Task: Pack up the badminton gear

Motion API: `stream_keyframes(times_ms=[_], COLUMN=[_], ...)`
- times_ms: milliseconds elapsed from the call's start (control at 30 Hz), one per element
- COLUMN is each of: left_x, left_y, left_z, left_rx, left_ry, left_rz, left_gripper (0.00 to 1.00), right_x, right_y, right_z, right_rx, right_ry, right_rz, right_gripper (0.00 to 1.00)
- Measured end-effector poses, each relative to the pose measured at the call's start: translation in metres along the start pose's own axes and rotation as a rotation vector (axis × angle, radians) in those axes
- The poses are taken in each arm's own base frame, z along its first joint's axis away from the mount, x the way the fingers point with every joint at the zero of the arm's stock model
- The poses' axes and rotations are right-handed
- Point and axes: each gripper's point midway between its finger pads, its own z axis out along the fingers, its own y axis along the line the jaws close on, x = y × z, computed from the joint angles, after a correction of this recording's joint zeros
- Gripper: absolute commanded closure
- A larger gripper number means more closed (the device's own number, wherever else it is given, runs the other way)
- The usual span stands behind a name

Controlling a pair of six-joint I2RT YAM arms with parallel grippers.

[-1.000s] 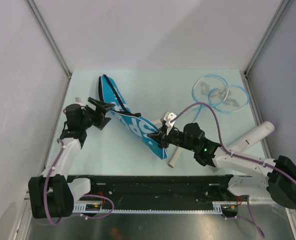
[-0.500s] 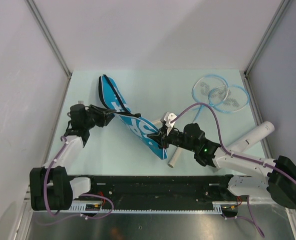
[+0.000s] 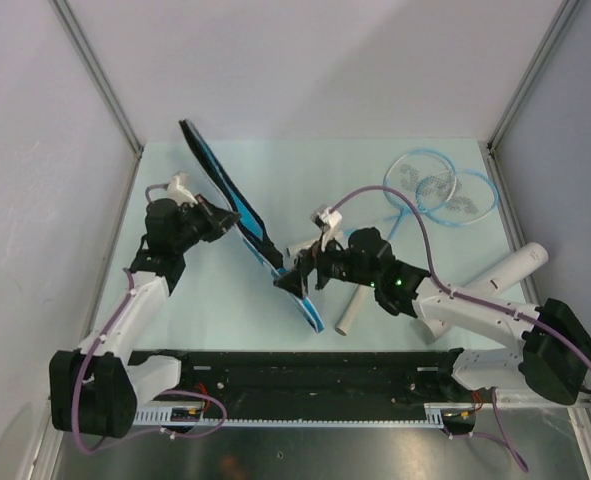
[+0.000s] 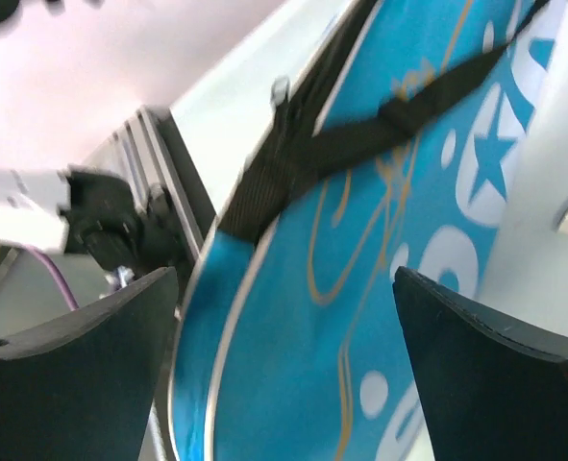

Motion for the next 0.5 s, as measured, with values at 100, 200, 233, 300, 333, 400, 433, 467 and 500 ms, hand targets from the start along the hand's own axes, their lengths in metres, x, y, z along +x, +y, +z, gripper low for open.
stream_keyframes(times_ms=[100, 200, 233, 300, 333, 400, 433, 467, 500], left_x=[0.007, 0.01, 0.01, 0.011, 0.012, 0.013, 0.014, 0.014, 0.014], left_y=[-0.017, -0.027, -0.029, -0.03, -0.031, -0.035, -0.037, -0.038, -0.04], left_z=[-0.004, -0.008, -0.009, -0.011, -0.011, -0.013, -0.014, -0.015, -0.016], left_rx=[0.057, 0.091, 0.098, 0.104, 0.106, 0.114, 0.118, 0.12, 0.119], left_ry=[0.008, 0.006, 0.003, 0.004, 0.004, 0.002, 0.0, -0.002, -0.007], left_rz=[0.141, 0.237, 0.265, 0.285, 0.3, 0.322, 0.332, 0.337, 0.342], left_gripper=[1.0, 1.0, 1.0, 1.0, 1.0, 1.0, 1.0, 1.0, 0.99], right_x=[-0.033, -0.069, -0.078, -0.096, -0.103, -0.109, -0.108, -0.106, -0.099], right_y=[0.006, 0.01, 0.008, 0.002, -0.001, -0.008, -0.013, -0.016, -0.021], right_z=[0.009, 0.018, 0.02, 0.029, 0.036, 0.05, 0.057, 0.062, 0.068], right_rx=[0.021, 0.038, 0.049, 0.08, 0.093, 0.116, 0.133, 0.145, 0.17], right_ry=[-0.039, -0.102, -0.118, -0.14, -0.144, -0.135, -0.124, -0.112, -0.085], right_rz=[0.072, 0.107, 0.113, 0.122, 0.125, 0.131, 0.134, 0.137, 0.142], right_gripper=[0.01, 0.16, 0.21, 0.37, 0.41, 0.44, 0.44, 0.43, 0.42])
